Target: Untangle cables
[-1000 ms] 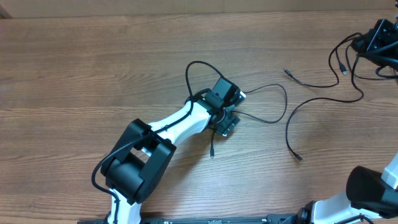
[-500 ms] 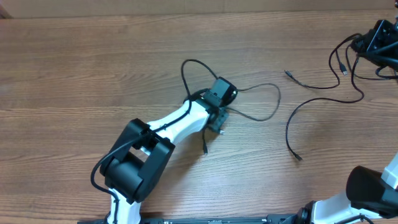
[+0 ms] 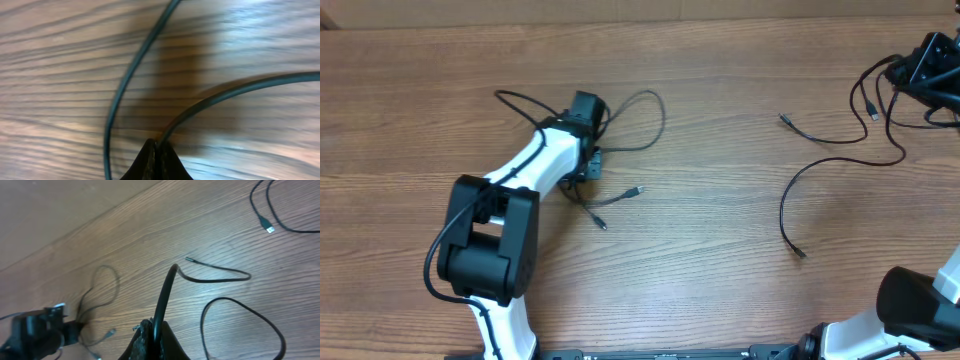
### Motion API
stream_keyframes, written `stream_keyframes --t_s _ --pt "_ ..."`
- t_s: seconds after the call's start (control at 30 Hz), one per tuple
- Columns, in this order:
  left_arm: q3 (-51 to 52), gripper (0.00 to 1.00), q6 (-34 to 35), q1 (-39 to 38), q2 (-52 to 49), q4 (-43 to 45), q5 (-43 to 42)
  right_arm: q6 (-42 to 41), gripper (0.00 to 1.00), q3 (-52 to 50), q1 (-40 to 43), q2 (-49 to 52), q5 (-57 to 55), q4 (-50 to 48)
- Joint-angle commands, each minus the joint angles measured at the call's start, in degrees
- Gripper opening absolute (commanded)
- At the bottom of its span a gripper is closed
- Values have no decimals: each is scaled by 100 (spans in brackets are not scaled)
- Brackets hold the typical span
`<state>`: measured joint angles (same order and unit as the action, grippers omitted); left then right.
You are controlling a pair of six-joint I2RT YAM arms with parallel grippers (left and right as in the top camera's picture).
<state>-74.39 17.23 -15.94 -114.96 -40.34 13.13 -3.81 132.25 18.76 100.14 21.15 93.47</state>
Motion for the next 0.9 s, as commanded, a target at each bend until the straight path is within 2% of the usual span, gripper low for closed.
stream_keyframes --t_s 0.0,0.03,0.07,0.1,0.13,0.43,0.77,0.87 --pt "101 18 48 254 -109 -149 -793 68 4 35 28 -68 -509 -15" --pt "101 36 31 271 -109 -144 -916 66 4 35 35 -46 -597 -17" --pt "101 58 -52 271 -109 -120 -1054 66 4 35 44 -42 -595 -15" --pt "101 73 -83 271 -109 -96 -1126 66 4 35 61 -17 -595 -15" --pt "101 100 -94 267 -109 -72 -1152 68 4 35 79 22 -614 -15" --pt "-66 100 -315 264 326 -13 -1169 68 4 35 544 293 -614 -68" --pt "-76 100 -308 264 1456 -87 -1182 70 4 -85 2028 398 -614 -365" --pt "-76 100 -313 264 1720 -304 -1620 68 4 -308 2540 509 -610 -824"
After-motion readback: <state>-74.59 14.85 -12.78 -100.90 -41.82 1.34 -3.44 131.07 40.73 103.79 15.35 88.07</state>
